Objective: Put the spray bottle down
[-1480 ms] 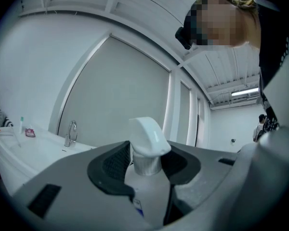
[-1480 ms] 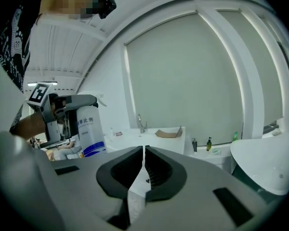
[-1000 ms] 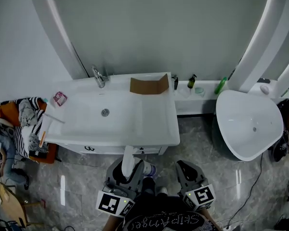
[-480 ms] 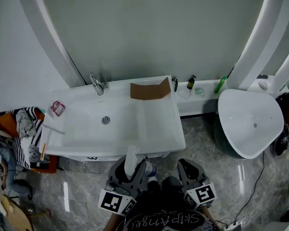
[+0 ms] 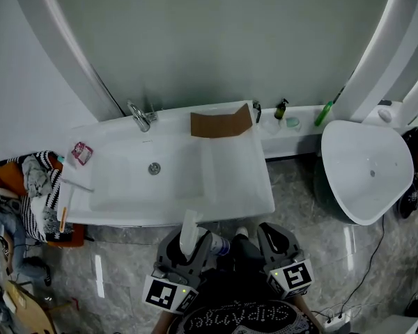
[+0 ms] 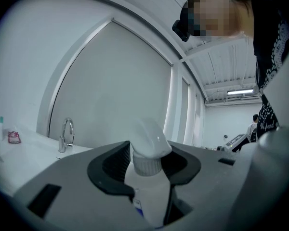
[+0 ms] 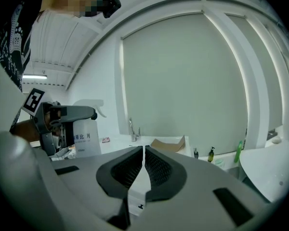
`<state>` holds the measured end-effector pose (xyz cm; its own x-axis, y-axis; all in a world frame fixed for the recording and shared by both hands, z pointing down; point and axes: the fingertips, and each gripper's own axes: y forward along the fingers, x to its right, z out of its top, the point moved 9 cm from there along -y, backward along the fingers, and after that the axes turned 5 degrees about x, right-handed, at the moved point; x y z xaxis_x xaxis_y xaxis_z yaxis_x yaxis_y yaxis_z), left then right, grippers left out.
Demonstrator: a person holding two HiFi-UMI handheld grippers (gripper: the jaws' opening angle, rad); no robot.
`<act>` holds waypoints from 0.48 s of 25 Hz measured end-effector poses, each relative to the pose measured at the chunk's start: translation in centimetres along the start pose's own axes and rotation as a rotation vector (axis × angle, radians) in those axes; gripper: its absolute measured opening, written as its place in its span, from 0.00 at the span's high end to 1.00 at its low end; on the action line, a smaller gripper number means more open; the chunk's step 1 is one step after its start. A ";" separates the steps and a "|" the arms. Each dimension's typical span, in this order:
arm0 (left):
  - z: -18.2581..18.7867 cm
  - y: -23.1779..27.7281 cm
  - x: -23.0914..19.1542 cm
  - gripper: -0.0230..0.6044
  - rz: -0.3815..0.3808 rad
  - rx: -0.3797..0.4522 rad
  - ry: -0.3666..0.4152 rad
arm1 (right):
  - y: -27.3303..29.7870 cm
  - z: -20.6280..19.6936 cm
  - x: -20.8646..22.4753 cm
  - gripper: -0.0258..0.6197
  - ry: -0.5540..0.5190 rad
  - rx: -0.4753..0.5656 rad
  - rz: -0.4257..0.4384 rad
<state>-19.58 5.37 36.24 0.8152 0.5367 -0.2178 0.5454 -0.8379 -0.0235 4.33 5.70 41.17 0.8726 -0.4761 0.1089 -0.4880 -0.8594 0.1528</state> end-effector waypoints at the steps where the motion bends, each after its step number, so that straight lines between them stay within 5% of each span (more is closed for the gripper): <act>1: 0.0 0.3 -0.3 0.68 0.001 -0.001 -0.001 | 0.4 0.2 0.1 0.92 -0.001 -0.004 0.002; 12: 0.7 5.8 -2.5 0.68 0.057 0.016 -0.028 | 6.0 2.0 3.7 0.92 -0.010 -0.029 0.050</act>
<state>-18.60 -0.85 35.94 0.8389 0.4855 -0.2461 0.4950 -0.8685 -0.0258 4.66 -1.53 40.57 0.8475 -0.5199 0.1072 -0.5309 -0.8289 0.1762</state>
